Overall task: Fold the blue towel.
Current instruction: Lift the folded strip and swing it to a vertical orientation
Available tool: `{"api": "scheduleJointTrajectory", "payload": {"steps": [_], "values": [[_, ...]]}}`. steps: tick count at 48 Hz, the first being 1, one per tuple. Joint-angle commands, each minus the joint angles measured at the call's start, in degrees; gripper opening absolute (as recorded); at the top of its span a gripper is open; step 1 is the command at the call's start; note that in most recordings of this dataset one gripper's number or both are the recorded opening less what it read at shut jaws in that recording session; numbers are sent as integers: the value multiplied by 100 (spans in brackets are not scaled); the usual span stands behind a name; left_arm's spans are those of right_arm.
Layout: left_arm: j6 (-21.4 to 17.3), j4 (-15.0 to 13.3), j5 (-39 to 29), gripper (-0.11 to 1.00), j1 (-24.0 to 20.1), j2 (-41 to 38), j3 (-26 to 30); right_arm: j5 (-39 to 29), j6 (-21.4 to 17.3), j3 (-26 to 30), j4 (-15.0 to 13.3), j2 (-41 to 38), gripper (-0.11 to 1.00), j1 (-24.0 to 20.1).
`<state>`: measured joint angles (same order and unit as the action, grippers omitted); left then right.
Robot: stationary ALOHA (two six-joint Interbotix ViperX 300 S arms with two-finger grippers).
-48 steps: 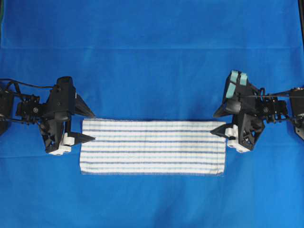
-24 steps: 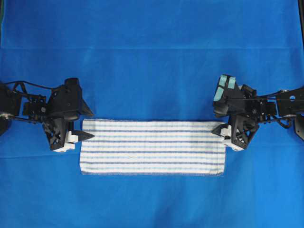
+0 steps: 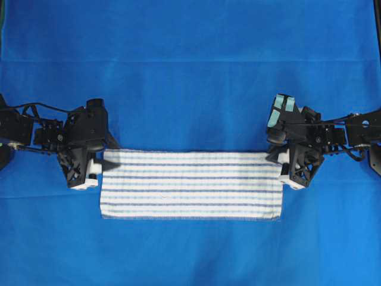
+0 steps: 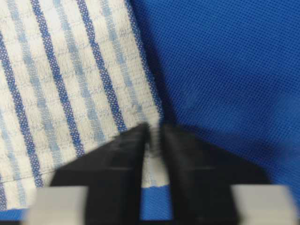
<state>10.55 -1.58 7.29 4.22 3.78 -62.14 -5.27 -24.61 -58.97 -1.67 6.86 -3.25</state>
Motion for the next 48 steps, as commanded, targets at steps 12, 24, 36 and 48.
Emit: {"api": "scheduleJointTrajectory", "payload": {"steps": [12, 24, 36, 48], "values": [[9, 0, -193, 1, 26, 44, 79, 18, 0, 70, -18, 44, 1, 9], [0, 0, -738, 1, 18, 554, 220, -369, 44, 264, -18, 527, 1, 9], [62, 0, -1749, 1, 62, 1661, 457, -1213, 26, 431, -97, 1617, 1, 9], [70, 0, -1784, 1, 114, 2136, 369, -1371, 26, 387, -237, 2180, 1, 18]]}}
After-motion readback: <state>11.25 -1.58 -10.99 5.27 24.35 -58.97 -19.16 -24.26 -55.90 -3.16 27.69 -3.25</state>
